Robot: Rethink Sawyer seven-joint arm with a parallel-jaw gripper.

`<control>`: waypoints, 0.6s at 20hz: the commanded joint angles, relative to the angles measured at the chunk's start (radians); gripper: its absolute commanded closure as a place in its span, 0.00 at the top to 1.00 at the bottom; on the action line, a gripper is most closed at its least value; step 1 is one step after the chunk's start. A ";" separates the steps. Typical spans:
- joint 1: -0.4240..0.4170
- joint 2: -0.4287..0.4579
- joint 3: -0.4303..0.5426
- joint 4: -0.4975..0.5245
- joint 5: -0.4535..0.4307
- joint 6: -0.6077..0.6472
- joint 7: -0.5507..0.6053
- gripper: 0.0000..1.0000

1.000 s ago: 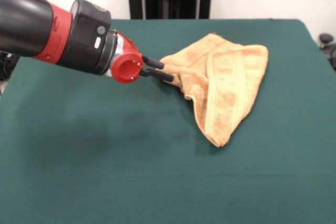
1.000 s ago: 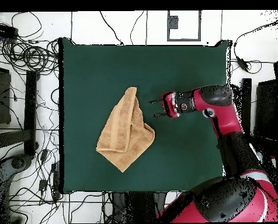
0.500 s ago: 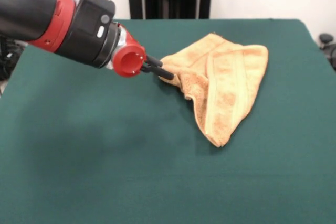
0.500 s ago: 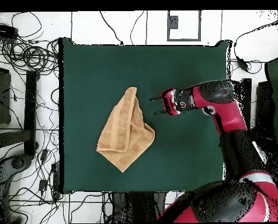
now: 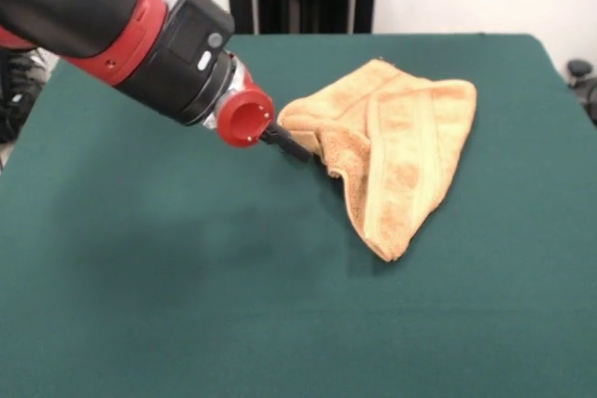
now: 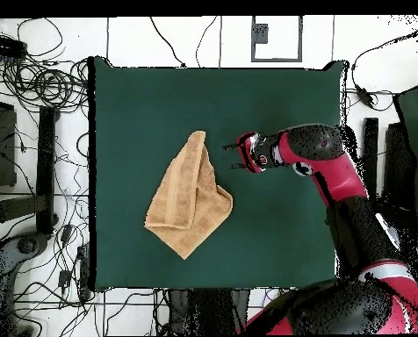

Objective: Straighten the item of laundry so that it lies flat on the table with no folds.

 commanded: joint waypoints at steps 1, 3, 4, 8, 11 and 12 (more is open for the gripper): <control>0.015 0.021 0.150 0.185 0.005 -0.066 -0.110 1.00; 0.005 0.022 0.164 0.206 0.021 -0.075 -0.096 1.00; 0.000 0.026 0.171 0.213 0.029 -0.081 -0.091 1.00; -0.036 0.054 0.219 0.242 0.089 -0.060 -0.057 1.00; -0.048 0.065 0.232 0.246 0.103 -0.039 -0.048 1.00; -0.051 0.061 0.233 0.254 0.100 -0.045 -0.050 1.00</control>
